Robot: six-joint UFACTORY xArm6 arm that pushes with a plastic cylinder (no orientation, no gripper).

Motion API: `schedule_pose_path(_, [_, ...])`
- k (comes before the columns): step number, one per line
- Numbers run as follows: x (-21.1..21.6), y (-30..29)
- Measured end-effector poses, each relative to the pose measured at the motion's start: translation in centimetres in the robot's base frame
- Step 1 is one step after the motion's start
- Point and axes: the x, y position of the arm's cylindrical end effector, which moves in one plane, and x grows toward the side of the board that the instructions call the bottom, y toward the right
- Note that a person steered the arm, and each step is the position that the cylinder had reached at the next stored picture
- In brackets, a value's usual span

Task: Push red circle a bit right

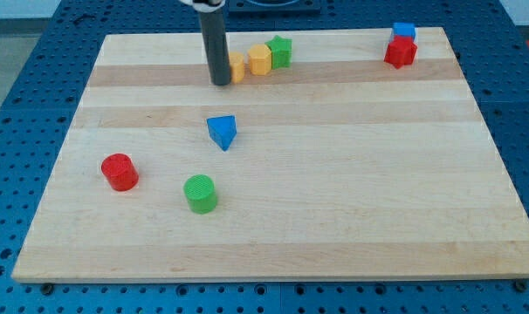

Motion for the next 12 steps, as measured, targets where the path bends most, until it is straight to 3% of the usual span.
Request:
schedule_pose_path(2, [-0.9,0.0])
schedule_pose_path(4, [6.2,-12.0])
schedule_pose_path(5, [6.4,-14.8])
schedule_pose_path(6, [7.2,-22.3])
schedule_pose_path(11, [8.5,-22.4])
schedule_pose_path(12, [15.5,-22.3])
